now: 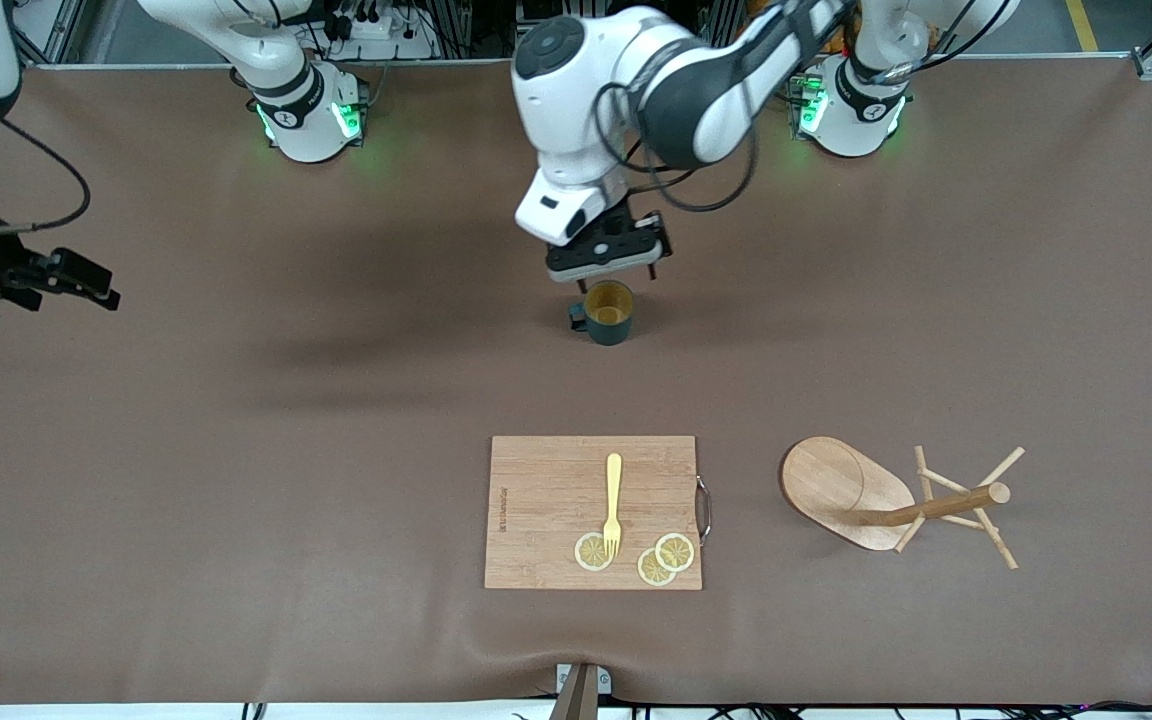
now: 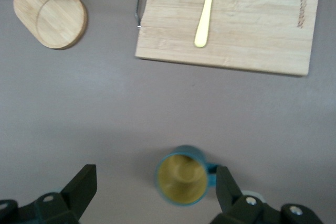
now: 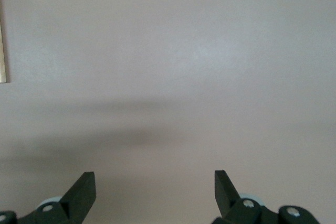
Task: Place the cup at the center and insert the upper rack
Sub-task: 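Retract the right gripper while the left gripper moves above the mug, then lower the left gripper to the mug handle and grasp it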
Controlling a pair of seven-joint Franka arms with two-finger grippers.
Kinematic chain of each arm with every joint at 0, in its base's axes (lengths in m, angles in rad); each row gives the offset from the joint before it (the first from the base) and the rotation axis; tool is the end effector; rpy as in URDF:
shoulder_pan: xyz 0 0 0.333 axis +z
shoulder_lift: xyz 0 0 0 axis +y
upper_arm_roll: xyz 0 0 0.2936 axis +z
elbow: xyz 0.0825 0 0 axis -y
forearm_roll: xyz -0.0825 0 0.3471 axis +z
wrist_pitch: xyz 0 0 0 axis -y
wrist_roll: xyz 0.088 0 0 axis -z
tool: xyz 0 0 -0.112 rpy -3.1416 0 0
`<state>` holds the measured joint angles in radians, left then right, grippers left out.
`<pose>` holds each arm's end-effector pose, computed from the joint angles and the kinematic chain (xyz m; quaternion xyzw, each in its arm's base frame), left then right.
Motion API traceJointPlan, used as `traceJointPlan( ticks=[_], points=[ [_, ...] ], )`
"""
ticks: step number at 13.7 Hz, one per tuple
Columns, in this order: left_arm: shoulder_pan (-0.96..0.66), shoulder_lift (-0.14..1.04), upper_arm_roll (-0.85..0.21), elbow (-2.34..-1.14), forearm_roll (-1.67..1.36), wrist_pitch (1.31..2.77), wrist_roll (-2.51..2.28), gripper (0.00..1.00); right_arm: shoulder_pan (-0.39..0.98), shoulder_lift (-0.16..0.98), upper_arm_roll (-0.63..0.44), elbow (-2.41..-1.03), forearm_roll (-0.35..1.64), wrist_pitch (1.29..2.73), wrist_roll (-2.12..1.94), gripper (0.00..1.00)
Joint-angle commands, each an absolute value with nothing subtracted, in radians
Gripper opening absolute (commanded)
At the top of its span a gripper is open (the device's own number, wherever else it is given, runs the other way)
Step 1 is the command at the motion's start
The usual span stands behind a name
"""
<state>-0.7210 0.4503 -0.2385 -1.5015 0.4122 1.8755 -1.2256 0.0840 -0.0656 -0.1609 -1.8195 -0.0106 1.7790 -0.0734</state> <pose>0.4085 -0.4889 0.4002 -0.9866 -0.0736 -0.1124 0.0920 0.5086 -0.0422 0.5391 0.9999 -0.0006 0.0121 0.0009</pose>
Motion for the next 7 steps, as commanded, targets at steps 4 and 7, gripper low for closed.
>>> traceJointPlan(
  ticks=[4,7],
  points=[
    [-0.83,0.575,-0.227,-1.41,0.508,1.911,-1.478,1.0,0.075,-0.011,-0.161,-1.714,-0.067,1.802,-0.087,1.0],
    [-0.868,0.586,-0.222,-1.411,0.528,1.914,-1.555,1.0,0.066,0.006,-0.163,-1.681,-0.058,1.795,-0.089,1.0]
  ],
)
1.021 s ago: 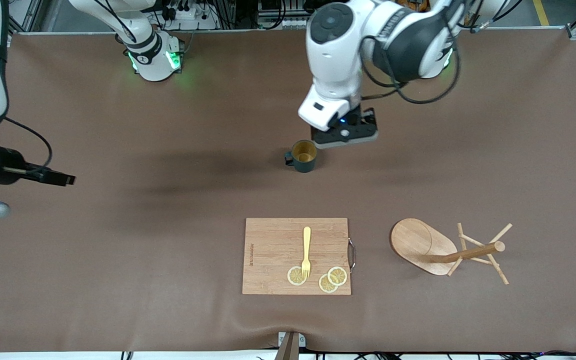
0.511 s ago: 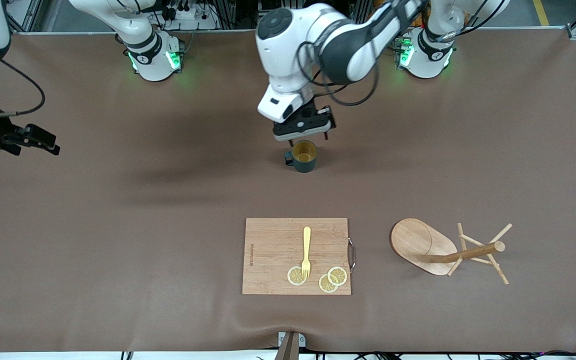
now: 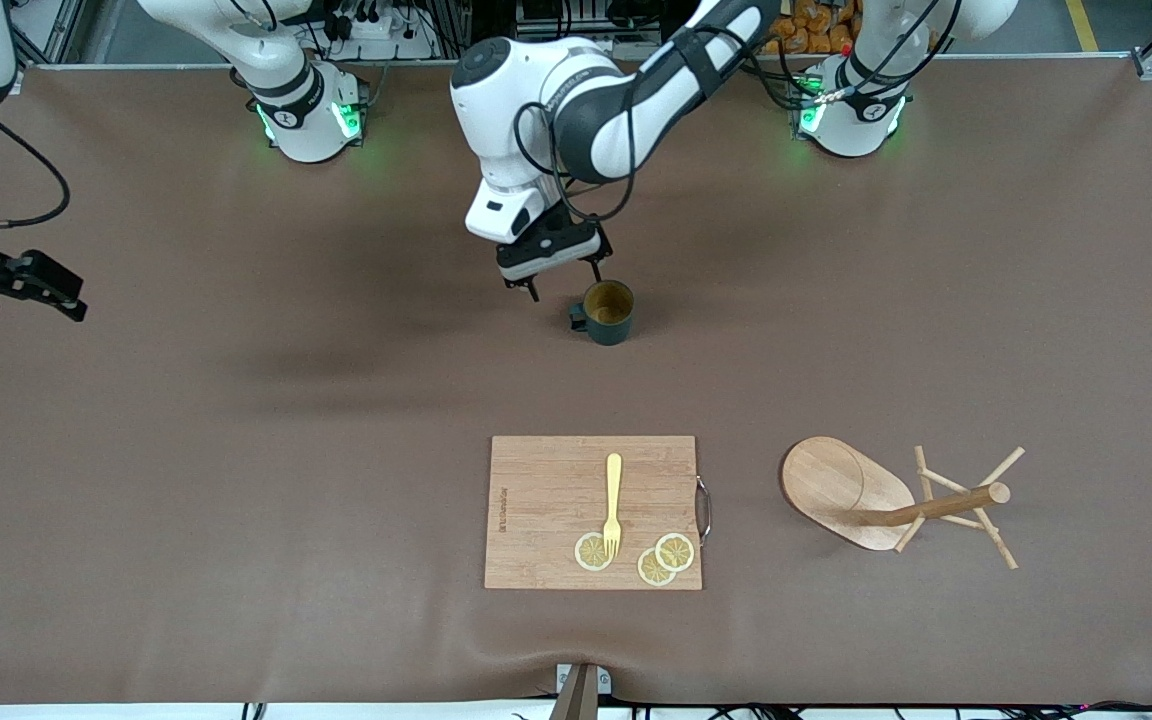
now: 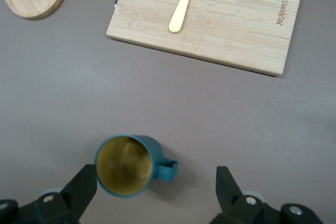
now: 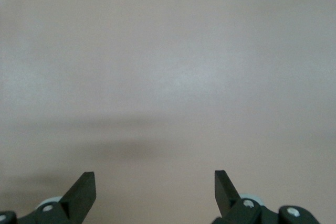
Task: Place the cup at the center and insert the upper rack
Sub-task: 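Lower the left gripper to the mug handle and grasp it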
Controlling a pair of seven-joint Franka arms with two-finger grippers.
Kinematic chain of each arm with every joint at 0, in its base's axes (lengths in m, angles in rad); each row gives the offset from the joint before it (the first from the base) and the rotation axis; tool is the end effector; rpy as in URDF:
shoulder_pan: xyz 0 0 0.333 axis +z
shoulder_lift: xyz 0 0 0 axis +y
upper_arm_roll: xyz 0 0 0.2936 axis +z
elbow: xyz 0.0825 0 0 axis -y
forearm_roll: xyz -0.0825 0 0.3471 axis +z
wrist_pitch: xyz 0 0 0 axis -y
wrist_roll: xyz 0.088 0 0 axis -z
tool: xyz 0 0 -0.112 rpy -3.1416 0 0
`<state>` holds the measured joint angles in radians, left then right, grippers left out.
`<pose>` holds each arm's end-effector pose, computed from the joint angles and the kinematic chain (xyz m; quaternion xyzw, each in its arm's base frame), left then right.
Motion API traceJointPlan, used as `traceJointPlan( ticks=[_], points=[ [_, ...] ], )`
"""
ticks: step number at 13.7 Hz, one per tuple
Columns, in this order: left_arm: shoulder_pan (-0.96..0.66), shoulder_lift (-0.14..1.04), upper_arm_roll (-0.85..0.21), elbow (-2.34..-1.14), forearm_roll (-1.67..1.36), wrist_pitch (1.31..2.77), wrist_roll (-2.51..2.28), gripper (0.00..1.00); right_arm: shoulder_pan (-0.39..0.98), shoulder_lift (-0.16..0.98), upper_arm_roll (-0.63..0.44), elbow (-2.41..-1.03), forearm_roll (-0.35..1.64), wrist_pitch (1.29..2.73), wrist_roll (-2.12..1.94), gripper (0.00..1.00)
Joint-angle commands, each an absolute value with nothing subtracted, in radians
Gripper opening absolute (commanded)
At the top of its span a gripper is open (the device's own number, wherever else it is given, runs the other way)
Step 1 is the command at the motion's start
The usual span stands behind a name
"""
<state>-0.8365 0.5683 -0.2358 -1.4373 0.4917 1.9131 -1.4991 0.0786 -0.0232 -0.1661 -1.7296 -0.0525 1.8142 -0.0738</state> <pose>0.3688 -0.5462 0.3568 -0.9766 -0.1345 -0.1470 0.0805 0.5279 -0.0518 0.5613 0.9983 -0.0020 0.0516 0.0281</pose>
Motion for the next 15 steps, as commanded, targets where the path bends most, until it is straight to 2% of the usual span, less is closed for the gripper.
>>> traceJointPlan(
  ticks=[1,8,15],
  points=[
    [-0.886,0.6,-0.221,-1.41,0.564,1.914,-1.619,1.0,0.06,0.006,-0.164,-1.68,-0.058,1.792,-0.098,1.0],
    [-0.971,0.725,-0.224,-1.374,0.831,1.951,-1.942,1.0,0.031,-0.002,-0.164,-1.678,-0.026,1.764,-0.146,1.0],
    [-1.048,0.798,-0.224,-1.41,0.994,1.939,-2.011,1.0,0.029,-0.011,-0.164,-1.677,-0.026,1.763,-0.146,1.0]
  ],
)
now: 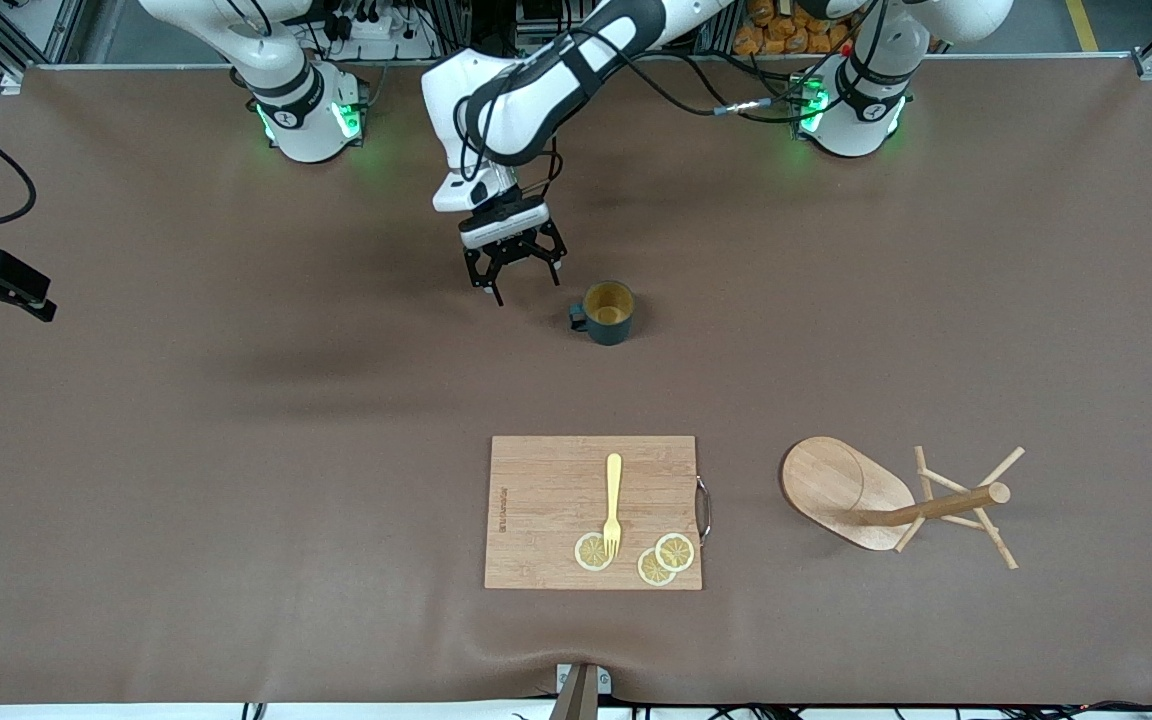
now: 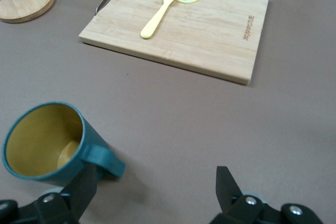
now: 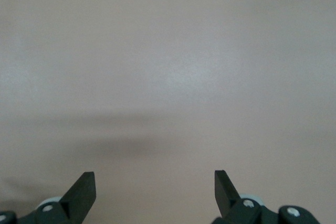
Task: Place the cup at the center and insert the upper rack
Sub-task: 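Lower the left gripper to the mug handle and grasp it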
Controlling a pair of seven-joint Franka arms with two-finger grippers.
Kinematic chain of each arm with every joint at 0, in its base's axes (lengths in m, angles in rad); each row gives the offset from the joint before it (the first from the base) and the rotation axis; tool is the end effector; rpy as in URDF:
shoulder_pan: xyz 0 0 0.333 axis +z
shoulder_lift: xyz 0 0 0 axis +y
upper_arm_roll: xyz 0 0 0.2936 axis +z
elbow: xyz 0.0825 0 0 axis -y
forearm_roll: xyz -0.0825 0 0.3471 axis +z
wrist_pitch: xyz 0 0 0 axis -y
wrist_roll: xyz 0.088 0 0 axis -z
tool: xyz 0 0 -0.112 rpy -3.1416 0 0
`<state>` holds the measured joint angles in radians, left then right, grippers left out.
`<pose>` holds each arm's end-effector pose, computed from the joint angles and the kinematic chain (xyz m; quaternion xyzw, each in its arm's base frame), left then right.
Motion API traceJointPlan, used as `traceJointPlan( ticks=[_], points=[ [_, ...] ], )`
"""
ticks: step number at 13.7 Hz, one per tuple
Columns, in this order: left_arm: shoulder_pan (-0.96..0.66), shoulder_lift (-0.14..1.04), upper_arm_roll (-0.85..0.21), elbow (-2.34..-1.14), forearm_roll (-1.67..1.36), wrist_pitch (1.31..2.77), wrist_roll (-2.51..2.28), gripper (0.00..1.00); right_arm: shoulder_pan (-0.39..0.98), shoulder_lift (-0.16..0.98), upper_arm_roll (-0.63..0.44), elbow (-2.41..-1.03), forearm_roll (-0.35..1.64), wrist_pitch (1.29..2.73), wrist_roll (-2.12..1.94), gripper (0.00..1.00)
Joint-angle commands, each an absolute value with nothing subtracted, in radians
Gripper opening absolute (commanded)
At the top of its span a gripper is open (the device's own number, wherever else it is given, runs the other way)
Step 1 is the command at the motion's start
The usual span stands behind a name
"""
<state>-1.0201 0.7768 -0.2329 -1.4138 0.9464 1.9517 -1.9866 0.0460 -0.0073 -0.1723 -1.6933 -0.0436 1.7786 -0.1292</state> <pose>0.2924 -0.6072 0.2454 -0.9290 -0.1498 -0.3295 0.0768 0.5279 -0.0713 0.5659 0.9987 0.0049 0.0432 0.0266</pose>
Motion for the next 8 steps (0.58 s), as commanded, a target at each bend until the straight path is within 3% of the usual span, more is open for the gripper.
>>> traceJointPlan(
  ticks=[1,8],
  points=[
    [-1.06,0.807,-0.222,-1.41,0.997,1.936,-2.043,1.0,0.029,-0.011,-0.164,-1.671,-0.026,1.763,-0.146,1.0],
    [-1.089,0.87,-0.222,-1.41,1.101,1.787,-2.279,1.0,0.035,-0.008,-0.161,-1.566,-0.015,1.692,-0.06,1.0]
  ],
)
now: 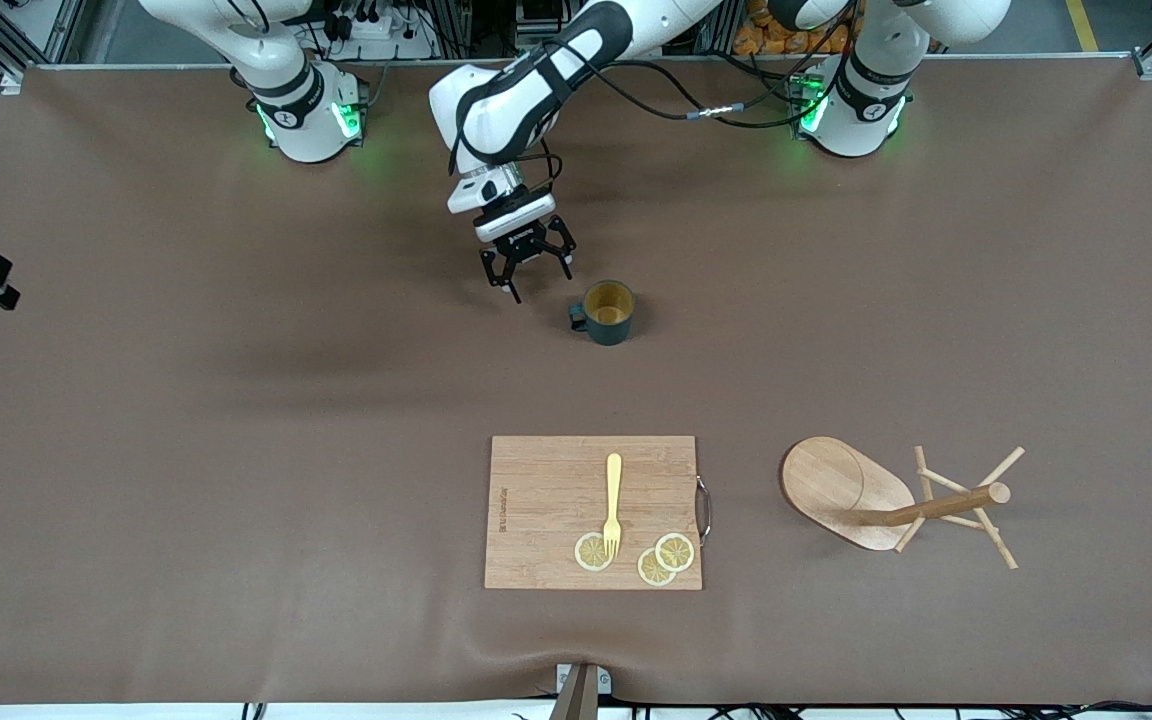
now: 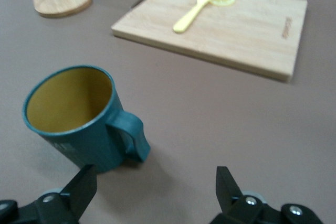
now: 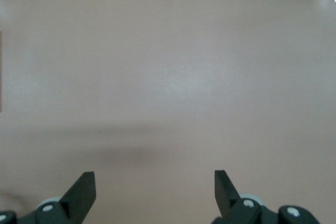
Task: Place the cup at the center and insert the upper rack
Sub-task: 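Lower the left gripper to the mug handle and grasp it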
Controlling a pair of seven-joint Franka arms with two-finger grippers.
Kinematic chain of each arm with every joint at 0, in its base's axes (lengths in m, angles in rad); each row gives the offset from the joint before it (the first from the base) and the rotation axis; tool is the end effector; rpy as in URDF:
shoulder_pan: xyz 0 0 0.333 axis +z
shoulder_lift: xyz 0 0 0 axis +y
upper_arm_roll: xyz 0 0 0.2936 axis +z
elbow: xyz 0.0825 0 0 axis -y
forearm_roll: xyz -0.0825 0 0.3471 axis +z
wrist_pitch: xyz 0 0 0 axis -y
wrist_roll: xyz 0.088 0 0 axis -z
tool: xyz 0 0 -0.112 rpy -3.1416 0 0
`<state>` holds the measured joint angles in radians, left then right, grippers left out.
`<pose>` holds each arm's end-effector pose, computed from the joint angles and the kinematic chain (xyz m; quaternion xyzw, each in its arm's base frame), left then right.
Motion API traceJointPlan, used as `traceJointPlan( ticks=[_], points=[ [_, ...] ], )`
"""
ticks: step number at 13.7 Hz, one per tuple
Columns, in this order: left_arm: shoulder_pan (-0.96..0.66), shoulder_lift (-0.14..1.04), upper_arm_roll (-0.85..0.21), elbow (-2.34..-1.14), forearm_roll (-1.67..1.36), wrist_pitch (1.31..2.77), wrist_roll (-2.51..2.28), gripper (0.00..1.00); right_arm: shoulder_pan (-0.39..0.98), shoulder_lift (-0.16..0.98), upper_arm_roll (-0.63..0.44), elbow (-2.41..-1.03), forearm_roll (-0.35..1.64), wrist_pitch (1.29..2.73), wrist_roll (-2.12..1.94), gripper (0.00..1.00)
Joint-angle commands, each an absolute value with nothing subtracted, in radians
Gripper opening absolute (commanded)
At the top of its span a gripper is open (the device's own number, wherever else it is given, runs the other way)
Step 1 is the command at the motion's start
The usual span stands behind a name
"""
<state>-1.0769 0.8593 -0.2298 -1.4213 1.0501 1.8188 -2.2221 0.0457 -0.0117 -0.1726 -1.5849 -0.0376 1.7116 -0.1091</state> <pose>0.2675 -0.5973 0.1898 -0.8891 -0.2046 -0.3937 0.1128 0.5242 -0.0712 0.6104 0.9974 -0.0076 0.0665 0.0258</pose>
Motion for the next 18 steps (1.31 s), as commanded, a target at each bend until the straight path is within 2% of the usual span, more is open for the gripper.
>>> traceJointPlan(
  ticks=[1,18],
  points=[
    [-1.092,0.879,-0.222,-1.408,1.106,1.786,-2.283,1.0,0.037,-0.008,-0.16,-1.566,0.0,1.689,-0.005,1.0],
    [-1.118,1.003,-0.19,-1.404,1.338,1.758,-2.272,1.0,0.043,-0.008,-0.147,-1.543,0.002,1.666,0.014,1.0]
  ],
)
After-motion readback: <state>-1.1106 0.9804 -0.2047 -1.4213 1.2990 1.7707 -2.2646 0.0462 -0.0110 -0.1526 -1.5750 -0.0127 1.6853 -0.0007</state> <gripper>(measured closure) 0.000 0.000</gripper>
